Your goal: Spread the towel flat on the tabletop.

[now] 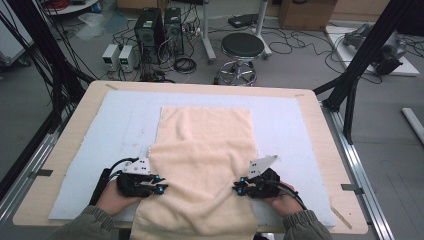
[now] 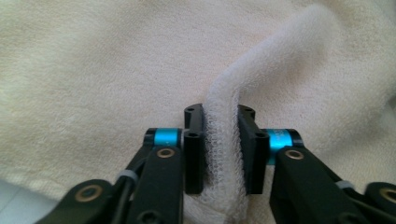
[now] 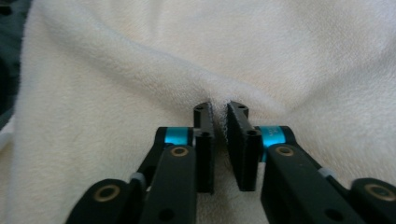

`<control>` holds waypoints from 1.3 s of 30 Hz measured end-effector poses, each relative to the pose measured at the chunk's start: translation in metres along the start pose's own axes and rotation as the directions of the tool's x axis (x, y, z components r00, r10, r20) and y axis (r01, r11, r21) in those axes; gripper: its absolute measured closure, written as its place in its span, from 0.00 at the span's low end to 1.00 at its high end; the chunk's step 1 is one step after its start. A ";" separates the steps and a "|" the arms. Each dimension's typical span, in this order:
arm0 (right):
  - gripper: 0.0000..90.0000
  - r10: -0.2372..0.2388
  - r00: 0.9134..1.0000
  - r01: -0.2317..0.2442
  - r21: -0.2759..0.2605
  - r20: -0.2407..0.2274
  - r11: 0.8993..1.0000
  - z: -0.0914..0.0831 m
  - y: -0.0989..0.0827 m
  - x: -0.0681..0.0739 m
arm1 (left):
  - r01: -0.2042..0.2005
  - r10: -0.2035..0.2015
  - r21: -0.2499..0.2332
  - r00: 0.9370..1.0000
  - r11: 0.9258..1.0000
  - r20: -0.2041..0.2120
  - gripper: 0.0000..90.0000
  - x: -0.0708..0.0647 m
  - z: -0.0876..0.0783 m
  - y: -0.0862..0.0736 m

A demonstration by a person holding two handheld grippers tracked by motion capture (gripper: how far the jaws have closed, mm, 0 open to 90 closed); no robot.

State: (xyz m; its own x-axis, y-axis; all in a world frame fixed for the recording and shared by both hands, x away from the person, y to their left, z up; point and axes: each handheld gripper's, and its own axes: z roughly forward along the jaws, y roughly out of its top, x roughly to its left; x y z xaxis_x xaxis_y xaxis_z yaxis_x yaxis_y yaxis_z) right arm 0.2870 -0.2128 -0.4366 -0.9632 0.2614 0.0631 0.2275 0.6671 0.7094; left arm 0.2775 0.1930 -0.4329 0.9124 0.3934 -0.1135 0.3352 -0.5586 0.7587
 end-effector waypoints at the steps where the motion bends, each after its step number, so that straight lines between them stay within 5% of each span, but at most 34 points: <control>1: 0.93 0.001 1.000 -0.001 -0.002 -0.004 1.000 -0.001 0.000 0.001 | 0.002 -0.002 -0.006 1.000 1.000 -0.003 0.89 -0.001 -0.003 0.001; 14: 0.92 -0.064 0.998 0.060 -0.122 -0.028 0.991 -0.038 0.006 0.061 | -0.080 0.081 -0.088 0.997 0.993 0.007 0.90 -0.056 -0.057 -0.008; 19: 0.88 -0.112 0.990 0.100 -0.129 -0.089 0.987 -0.045 0.011 0.093 | -0.109 0.116 -0.081 0.989 0.991 0.092 0.89 -0.080 -0.071 -0.016; 22: 0.77 -0.121 0.984 0.100 -0.149 -0.134 0.984 -0.050 0.017 0.102 | -0.122 0.133 -0.099 0.984 0.988 0.120 0.75 -0.088 -0.076 -0.017; 25: 0.73 -0.136 0.987 0.122 -0.159 -0.082 0.980 -0.054 0.025 0.096 | -0.107 0.120 -0.125 0.987 0.986 0.104 0.70 -0.079 -0.076 -0.011; 29: 0.71 -0.122 0.993 0.120 -0.146 -0.005 0.982 -0.047 0.028 0.069 | -0.068 0.078 -0.162 0.995 0.984 0.060 0.68 -0.058 -0.064 -0.005; 33: 0.67 -0.069 0.997 0.070 -0.126 0.018 0.989 -0.028 0.019 0.040 | -0.078 0.081 -0.110 0.996 0.991 0.025 0.68 -0.039 -0.043 -0.004; 39: 0.69 -0.030 1.000 0.029 -0.030 -0.010 0.999 0.001 0.005 0.023 | -0.062 0.064 -0.027 0.996 0.998 0.057 0.67 -0.025 -0.021 -0.011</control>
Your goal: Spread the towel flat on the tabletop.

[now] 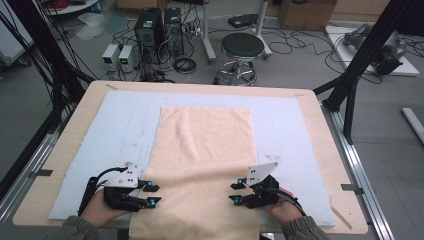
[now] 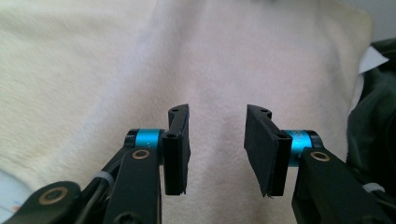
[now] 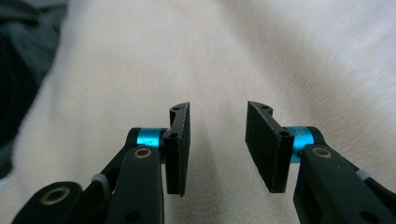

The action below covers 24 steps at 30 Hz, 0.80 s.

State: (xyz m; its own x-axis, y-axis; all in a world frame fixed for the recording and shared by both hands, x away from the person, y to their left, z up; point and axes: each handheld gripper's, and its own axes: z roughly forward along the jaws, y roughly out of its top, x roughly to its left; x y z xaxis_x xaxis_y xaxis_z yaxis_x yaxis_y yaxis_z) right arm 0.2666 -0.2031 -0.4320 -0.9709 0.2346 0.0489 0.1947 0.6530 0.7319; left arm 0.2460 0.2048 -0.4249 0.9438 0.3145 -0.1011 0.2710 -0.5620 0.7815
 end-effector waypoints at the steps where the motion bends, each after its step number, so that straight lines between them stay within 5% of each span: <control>1: 0.73 -0.003 1.000 0.003 0.019 -0.006 1.000 0.004 -0.001 0.000 | -0.003 0.002 0.021 1.000 1.000 0.008 0.68 0.001 0.002 -0.001; 6: 0.95 0.000 1.000 0.001 0.028 -0.029 1.000 0.008 -0.001 0.001 | 0.001 -0.004 0.051 0.998 0.999 0.057 0.89 -0.002 0.013 -0.008; 10: 0.97 -0.023 0.998 0.025 0.044 -0.053 0.999 0.006 0.002 0.007 | -0.018 0.015 0.055 0.998 0.998 0.053 0.99 -0.008 0.008 -0.009; 18: 0.92 -0.029 0.993 0.027 -0.018 -0.118 0.999 -0.009 0.003 0.022 | -0.001 0.000 0.020 0.997 1.000 0.080 0.96 -0.018 -0.005 -0.016; 21: 0.83 -0.039 0.995 0.037 -0.029 -0.096 0.999 -0.012 0.007 0.024 | 0.017 -0.017 0.014 0.999 1.000 0.034 0.76 -0.014 -0.006 -0.014; 24: 0.79 -0.025 0.998 0.024 -0.023 -0.048 0.999 -0.010 0.008 0.019 | 0.025 -0.025 0.007 1.000 1.000 0.001 0.76 -0.010 -0.003 -0.012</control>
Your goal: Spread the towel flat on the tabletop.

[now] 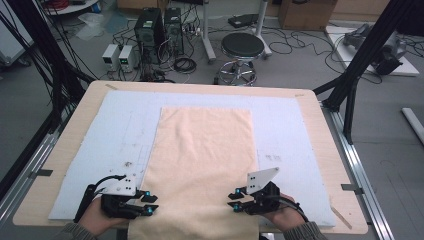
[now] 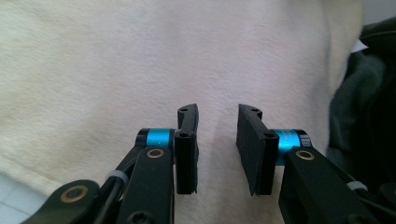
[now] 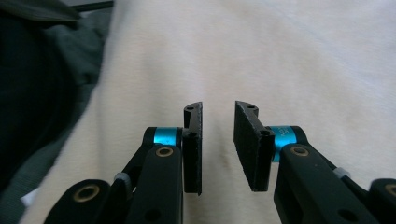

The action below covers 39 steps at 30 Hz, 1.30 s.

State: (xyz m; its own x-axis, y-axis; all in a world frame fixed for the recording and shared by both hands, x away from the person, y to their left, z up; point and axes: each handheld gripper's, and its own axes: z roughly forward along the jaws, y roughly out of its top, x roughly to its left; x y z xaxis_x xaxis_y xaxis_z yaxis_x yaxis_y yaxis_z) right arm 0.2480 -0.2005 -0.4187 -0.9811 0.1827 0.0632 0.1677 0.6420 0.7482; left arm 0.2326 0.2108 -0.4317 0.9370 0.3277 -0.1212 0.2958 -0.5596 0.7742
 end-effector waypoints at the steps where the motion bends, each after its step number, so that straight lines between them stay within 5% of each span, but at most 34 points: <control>1: 0.79 0.012 1.000 -0.012 0.003 0.023 1.000 0.000 -0.002 -0.003 | -0.005 0.005 0.001 1.000 1.000 -0.011 0.76 0.002 0.001 0.001; 4: 0.79 0.047 0.995 -0.050 0.022 0.085 0.999 0.000 -0.012 -0.012 | -0.005 0.006 0.016 0.999 1.000 -0.038 0.77 0.005 0.004 0.000; 14: 0.68 0.090 0.988 -0.091 0.003 0.126 0.996 -0.012 -0.029 -0.026 | 0.025 -0.031 -0.041 0.990 0.999 -0.138 0.65 0.031 -0.013 -0.011; 17: 0.65 0.090 0.989 -0.093 0.021 0.119 0.995 -0.010 -0.031 -0.028 | 0.027 -0.028 -0.009 0.993 1.000 -0.112 0.65 0.036 -0.006 -0.010; 19: 0.64 0.085 0.990 -0.089 0.024 0.116 0.996 -0.007 -0.033 -0.028 | 0.004 -0.004 -0.003 0.993 1.000 -0.116 0.67 0.033 -0.001 -0.010; 24: 0.65 0.105 0.989 -0.106 0.011 0.101 0.994 -0.007 -0.034 -0.030 | 0.009 -0.006 0.015 0.991 1.000 -0.136 0.95 0.034 -0.001 -0.008; 28: 0.65 0.099 0.990 -0.101 0.010 0.103 0.995 -0.006 -0.034 -0.030 | -0.023 0.026 0.022 0.986 0.999 -0.167 0.97 0.027 -0.002 -0.008; 39: 0.63 0.069 0.994 -0.072 0.033 0.085 0.997 -0.005 -0.031 -0.019 | -0.009 0.011 0.017 0.987 1.000 -0.160 0.97 0.017 -0.011 -0.017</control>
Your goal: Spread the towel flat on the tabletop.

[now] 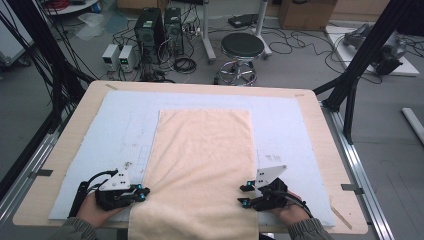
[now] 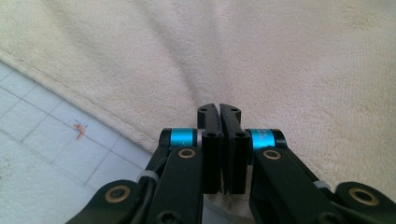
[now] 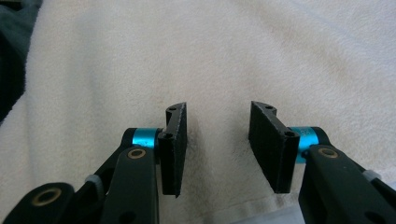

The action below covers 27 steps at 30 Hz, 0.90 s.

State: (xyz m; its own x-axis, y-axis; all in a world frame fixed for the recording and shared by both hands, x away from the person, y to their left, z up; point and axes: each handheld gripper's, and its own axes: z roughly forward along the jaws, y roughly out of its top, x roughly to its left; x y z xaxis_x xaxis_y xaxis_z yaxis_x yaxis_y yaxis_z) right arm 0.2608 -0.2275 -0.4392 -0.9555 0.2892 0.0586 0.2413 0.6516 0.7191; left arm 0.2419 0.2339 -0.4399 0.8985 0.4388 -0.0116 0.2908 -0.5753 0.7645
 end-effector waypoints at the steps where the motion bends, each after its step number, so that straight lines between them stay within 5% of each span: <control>1: 0.64 0.003 1.000 -0.003 0.003 -0.001 1.000 0.000 0.000 0.002 | 0.008 -0.008 -0.003 1.000 1.000 0.000 0.97 0.000 0.000 -0.001; 9: 0.66 0.003 1.000 -0.003 0.004 -0.021 1.000 -0.003 -0.003 0.009 | 0.044 -0.044 -0.022 0.999 0.999 0.011 0.94 0.000 -0.003 -0.001; 12: 0.65 0.009 1.000 -0.009 -0.034 -0.015 0.999 -0.008 -0.001 0.008 | 0.069 -0.068 -0.057 0.998 0.996 0.018 0.86 0.004 -0.007 0.002; 20: 0.51 0.063 0.997 -0.056 -0.144 0.043 0.988 -0.022 0.007 -0.002 | 0.101 -0.098 -0.180 0.995 0.979 0.023 0.71 0.009 -0.016 0.018; 27: 0.39 0.116 0.990 -0.096 -0.218 0.083 0.971 -0.028 0.012 -0.014 | 0.116 -0.110 -0.229 0.993 0.966 0.037 0.57 0.014 -0.014 0.029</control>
State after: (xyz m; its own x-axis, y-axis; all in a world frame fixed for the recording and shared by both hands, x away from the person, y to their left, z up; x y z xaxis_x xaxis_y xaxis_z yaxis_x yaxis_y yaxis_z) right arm 0.2723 -0.2435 -0.4122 -0.9036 0.4200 0.0840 0.2889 0.4527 0.8436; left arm 0.2583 0.2328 -0.4087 0.8725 0.4737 -0.1195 0.3096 -0.3468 0.8854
